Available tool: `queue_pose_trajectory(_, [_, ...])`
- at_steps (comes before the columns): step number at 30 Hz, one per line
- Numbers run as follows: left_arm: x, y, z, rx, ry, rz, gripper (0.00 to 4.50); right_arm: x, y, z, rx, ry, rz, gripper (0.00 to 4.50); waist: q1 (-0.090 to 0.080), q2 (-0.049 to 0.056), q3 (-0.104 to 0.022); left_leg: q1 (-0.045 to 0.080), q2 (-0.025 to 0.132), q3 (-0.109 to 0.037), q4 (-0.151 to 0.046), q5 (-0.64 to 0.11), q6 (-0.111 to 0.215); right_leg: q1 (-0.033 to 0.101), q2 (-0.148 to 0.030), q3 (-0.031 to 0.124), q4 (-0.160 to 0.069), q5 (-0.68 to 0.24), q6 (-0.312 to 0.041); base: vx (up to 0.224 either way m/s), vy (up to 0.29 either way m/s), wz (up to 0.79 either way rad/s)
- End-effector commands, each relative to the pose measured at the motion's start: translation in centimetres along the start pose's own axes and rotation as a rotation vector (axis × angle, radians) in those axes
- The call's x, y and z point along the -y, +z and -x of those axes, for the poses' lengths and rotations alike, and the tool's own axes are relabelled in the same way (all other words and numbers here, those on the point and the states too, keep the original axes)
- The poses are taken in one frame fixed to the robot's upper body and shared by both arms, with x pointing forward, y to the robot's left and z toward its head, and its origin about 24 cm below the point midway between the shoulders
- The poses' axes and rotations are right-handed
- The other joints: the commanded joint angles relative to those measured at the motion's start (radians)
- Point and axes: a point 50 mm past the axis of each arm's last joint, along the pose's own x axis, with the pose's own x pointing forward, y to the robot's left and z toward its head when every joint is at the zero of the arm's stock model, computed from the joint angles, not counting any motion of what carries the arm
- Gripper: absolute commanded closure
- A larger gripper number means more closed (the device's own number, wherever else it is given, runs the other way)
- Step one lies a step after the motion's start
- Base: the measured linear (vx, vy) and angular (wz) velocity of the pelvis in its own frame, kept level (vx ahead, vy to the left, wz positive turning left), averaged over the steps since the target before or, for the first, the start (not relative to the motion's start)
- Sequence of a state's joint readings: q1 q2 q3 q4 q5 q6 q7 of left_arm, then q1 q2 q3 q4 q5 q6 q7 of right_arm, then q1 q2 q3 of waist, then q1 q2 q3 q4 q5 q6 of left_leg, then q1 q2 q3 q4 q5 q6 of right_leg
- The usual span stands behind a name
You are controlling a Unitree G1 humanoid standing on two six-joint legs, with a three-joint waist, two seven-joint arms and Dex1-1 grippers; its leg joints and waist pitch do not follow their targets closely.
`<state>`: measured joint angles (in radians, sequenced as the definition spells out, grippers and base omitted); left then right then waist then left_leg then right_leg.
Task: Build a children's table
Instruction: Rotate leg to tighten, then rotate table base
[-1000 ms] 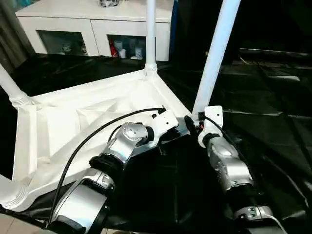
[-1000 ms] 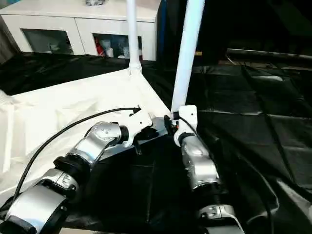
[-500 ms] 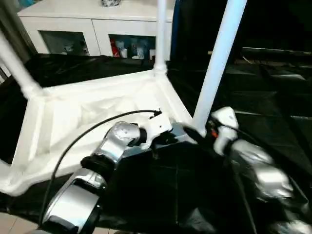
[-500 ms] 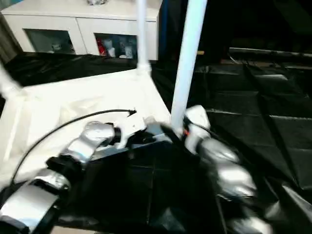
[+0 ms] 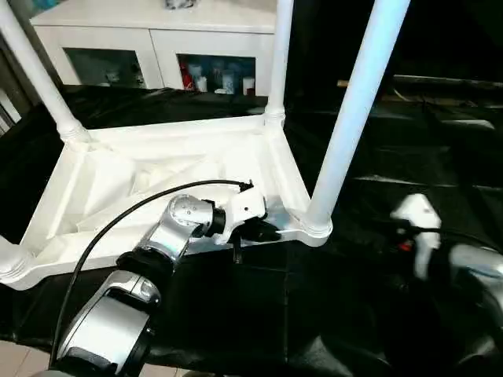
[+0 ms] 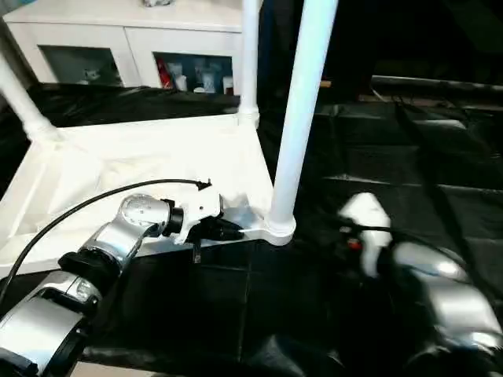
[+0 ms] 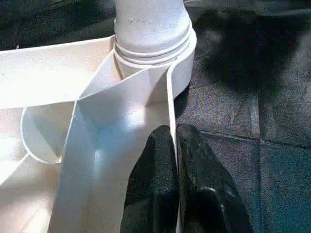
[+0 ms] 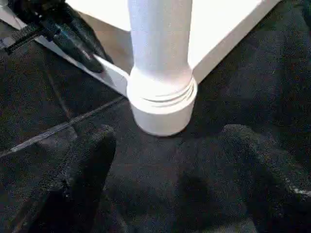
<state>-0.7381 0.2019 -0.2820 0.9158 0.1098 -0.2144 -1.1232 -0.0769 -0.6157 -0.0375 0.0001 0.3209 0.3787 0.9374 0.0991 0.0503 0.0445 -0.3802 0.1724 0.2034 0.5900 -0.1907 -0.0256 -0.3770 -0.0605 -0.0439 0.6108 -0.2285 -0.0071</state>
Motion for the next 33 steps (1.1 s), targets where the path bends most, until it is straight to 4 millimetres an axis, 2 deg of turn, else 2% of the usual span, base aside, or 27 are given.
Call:
queue_pose_trajectory(1, [0.3,-0.1,-0.2,0.02,0.004,-0.005,4.5,-0.4,0.6,-0.1,0.022,0.014,0.008,0.68,0.003,-0.019,-0.058,0.016,0.071,-0.037,-0.056,-0.124,0.113,0.041,-0.1,0.043,-0.071,-0.01,-0.253,0.0,0.0,0.0])
queue_pose_trajectory(4, [-0.1,0.4,0.0,0.054,0.042,0.01,4.5,-1.6,0.7,-0.8,0.022,0.078,0.0,0.68,0.006,-0.017,-0.06,0.013,0.072,-0.038,-0.054,-0.101,0.121,0.04,-0.097,0.042,-0.066,0.003,-0.246,0.0,0.0,0.0])
queue_pose_trajectory(5, [-0.2,0.6,0.2,0.067,0.032,0.024,4.05,-2.0,0.8,-1.0,0.023,0.098,-0.002,0.62,0.007,-0.015,-0.059,0.012,0.073,-0.038,-0.054,-0.1,0.124,0.039,-0.098,0.042,-0.065,0.001,-0.243,0.0,0.0,0.0])
queue_pose_trajectory(6, [-0.1,0.8,0.8,0.094,-0.012,0.073,4.05,-2.7,1.1,-1.6,0.041,0.139,-0.016,0.62,0.007,-0.014,-0.06,0.013,0.073,-0.039,-0.053,-0.096,0.124,0.039,-0.099,0.042,-0.065,0.002,-0.242,0.0,0.0,0.0])
queue_pose_trajectory(7, [-0.1,0.8,0.8,0.094,-0.012,0.073,3.93,-2.7,1.1,-1.6,0.041,0.139,-0.016,0.62,0.007,-0.014,-0.061,0.013,0.075,-0.039,-0.055,-0.09,0.121,0.041,-0.101,0.042,-0.06,0.012,-0.249,0.0,0.0,0.0])
queue_pose_trajectory(8, [-0.1,1.0,1.4,0.109,-0.034,0.086,3.9,-3.1,1.5,-2.1,0.068,0.156,-0.031,0.93,0.008,-0.015,-0.061,0.01,0.074,-0.038,-0.054,-0.072,0.129,0.037,-0.098,0.041,-0.057,0.027,-0.255,0.0,0.0,0.0])
queue_pose_trajectory(9, [-0.1,1.1,2.1,0.119,-0.033,0.096,3.82,-3.3,1.8,-2.8,0.087,0.161,-0.029,1.0,0.007,-0.018,-0.065,0.009,0.075,-0.037,-0.052,-0.058,0.131,0.034,-0.098,0.04,-0.052,0.06,-0.272,0.0,0.0,0.0])
queue_pose_trajectory(11, [0.1,1.1,3.2,0.122,-0.04,0.106,3.7,-3.8,2.2,-3.7,0.109,0.189,-0.035,0.99,0.009,-0.013,-0.063,0.012,0.076,-0.037,-0.052,-0.065,0.128,0.031,-0.099,0.04,-0.05,0.054,-0.273,0.0,0.0,0.0])
queue_pose_trajectory(12, [0.2,1.0,3.7,0.121,-0.043,0.113,3.54,-4.0,2.4,-4.0,0.117,0.203,-0.038,1.2,0.007,-0.013,-0.062,0.01,0.075,-0.037,-0.053,-0.067,0.125,0.032,-0.098,0.04,-0.05,0.048,-0.272,0.0,0.0,0.0])
queue_pose_trajectory(13, [0.3,1.0,3.8,0.12,-0.044,0.115,3.54,-4.1,2.4,-4.1,0.119,0.207,-0.038,1.2,0.007,-0.013,-0.061,0.011,0.075,-0.038,-0.054,-0.074,0.117,0.031,-0.098,0.04,-0.05,0.03,-0.269,0.0,0.0,0.0])
queue_pose_trajectory(14, [0.7,0.7,5.1,0.108,-0.046,0.144,3.48,-4.5,2.7,-5.1,0.136,0.226,-0.04,1.36,0.005,-0.015,-0.059,0.012,0.074,-0.035,-0.056,-0.08,0.115,0.029,-0.095,0.041,-0.055,0.014,-0.264,0.0,0.0,0.0])
queue_pose_trajectory(15, [0.9,0.6,5.5,0.102,-0.048,0.155,3.29,-4.6,2.8,-5.4,0.141,0.229,-0.04,1.45,0.0,-0.01,-0.059,0.01,0.076,-0.038,-0.06,-0.081,0.101,0.03,-0.096,0.04,-0.049,0.005,-0.264,0.0,0.0,0.0])
queue_pose_trajectory(16, [1.4,0.2,6.4,0.082,-0.048,0.166,3.22,-4.7,2.9,-6.1,0.147,0.221,-0.042,1.49,-0.003,-0.027,-0.057,0.016,0.075,-0.034,-0.062,-0.101,0.091,0.026,-0.093,0.041,-0.056,-0.028,-0.255,0.0,0.0,0.0])
queue_pose_trajectory(17, [1.4,0.2,6.4,0.082,-0.048,0.166,3.16,-4.7,2.9,-6.1,0.147,0.221,-0.042,1.57,-0.002,-0.019,-0.057,0.014,0.076,-0.039,-0.063,-0.101,0.084,0.028,-0.098,0.042,-0.051,-0.038,-0.257,0.0,0.0,0.0])
queue_pose_trajectory(18, [2.1,-0.2,7.3,0.06,-0.045,0.177,3.1,-4.8,2.9,-6.8,0.149,0.206,-0.04,1.69,-0.002,-0.019,-0.057,0.021,0.077,-0.038,-0.064,-0.114,0.063,0.023,-0.099,0.045,-0.055,-0.067,-0.248,0.0,0.0,0.0])
queue_pose_trajectory(19, [2.6,-0.4,7.9,0.047,-0.044,0.186,3.1,-4.8,3.0,-7.2,0.149,0.197,-0.04,1.69,-0.002,-0.019,-0.057,0.021,0.077,-0.038,-0.064,-0.114,0.063,0.023,-0.099,0.045,-0.055,-0.067,-0.248,0.0,0.0,0.0])
queue_pose_trajectory(20, [3.1,-0.7,8.6,0.034,-0.042,0.203,2.87,-4.9,3.0,-7.7,0.155,0.18,-0.038,1.88,-0.007,-0.028,-0.053,0.016,0.075,-0.036,-0.069,-0.108,0.057,0.023,-0.093,0.044,-0.057,-0.073,-0.24,0.0,0.0,0.0])
queue_pose_trajectory(21, [3.5,-0.9,9.0,0.027,-0.041,0.214,2.73,-4.8,3.0,-7.9,0.159,0.171,-0.037,2.0,-0.008,-0.019,-0.053,0.021,0.076,-0.037,-0.071,-0.107,0.045,0.019,-0.093,0.044,-0.053,-0.066,-0.242,0.0,0.0,0.0])
queue_pose_trajectory(22, [4.2,-1.4,9.8,0.015,-0.029,0.245,2.73,-4.7,3.0,-8.5,0.163,0.138,-0.049,2.0,-0.007,-0.035,-0.056,0.021,0.075,-0.037,-0.069,-0.094,0.042,0.024,-0.096,0.044,-0.046,-0.05,-0.245,0.0,0.0,0.0])
queue_pose_trajectory(24, [5.8,-2.8,11.4,-0.008,0.02,0.314,2.59,-4.4,3.0,-9.8,0.177,0.069,-0.072,2.22,-0.011,-0.029,-0.052,0.023,0.072,-0.035,-0.071,-0.103,0.036,0.016,-0.092,0.045,-0.051,-0.046,-0.244,0.0,0.0,0.0])
queue_pose_trajectory(25, [6.5,-3.4,12.1,-0.018,0.052,0.341,2.48,-4.2,3.1,-10.3,0.186,0.036,-0.083,2.34,-0.015,-0.036,-0.052,0.019,0.073,-0.037,-0.075,-0.111,0.023,0.02,-0.095,0.044,-0.045,-0.042,-0.246,0.0,0.0,0.0])
queue_pose_trajectory(26, [7.0,-4.1,12.6,-0.027,0.09,0.355,2.37,-4.0,3.3,-10.6,0.197,0.005,-0.093,2.42,-0.021,-0.04,-0.048,0.015,0.071,-0.037,-0.08,-0.121,0.021,0.02,-0.09,0.044,-0.051,-0.058,-0.239,0.0,0.0,0.0])
queue_pose_trajectory(27, [7.7,-4.9,13.1,-0.035,0.143,0.372,2.31,-3.7,3.4,-11.0,0.209,-0.042,-0.108,2.47,-0.021,-0.04,-0.046,0.028,0.07,-0.033,-0.079,-0.159,0.003,0.014,-0.087,0.048,-0.058,-0.084,-0.23,0.0,0.0,0.0])
queue_pose_trajectory(29, [8.2,-5.5,13.5,-0.026,0.186,0.383,2.16,-3.3,3.5,-11.3,0.215,-0.08,-0.118,2.66,-0.014,-0.036,-0.046,0.032,0.071,-0.032,-0.08,-0.175,-0.009,0.011,-0.088,0.049,-0.059,-0.086,-0.228,0.0,0.0,0.0])
queue_pose_trajectory(30, [9.0,-6.3,14.0,-0.012,0.237,0.404,2.04,-2.8,3.7,-11.6,0.227,-0.13,-0.133,2.78,-0.012,-0.042,-0.045,0.033,0.072,-0.032,-0.082,-0.192,-0.02,0.011,-0.088,0.051,-0.061,-0.093,-0.222,0.0,0.0,0.0])
queue_pose_trajectory(32, [9.8,-7.0,14.6,0.002,0.287,0.421,1.86,-2.3,3.8,-11.8,0.233,-0.182,-0.144,2.92,-0.011,-0.042,-0.046,0.032,0.072,-0.034,-0.082,-0.197,-0.03,0.013,-0.091,0.052,-0.057,-0.083,-0.221,0.0,0.0,0.0])
queue_pose_trajectory(33, [10.9,-7.6,15.5,0.027,0.344,0.456,1.8,-1.5,3.9,-12.1,0.234,-0.258,-0.149,3.0,-0.012,-0.042,-0.044,0.03,0.07,-0.033,-0.086,-0.206,-0.038,0.013,-0.086,0.053,-0.059,-0.081,-0.21,0.0,0.0,0.0])
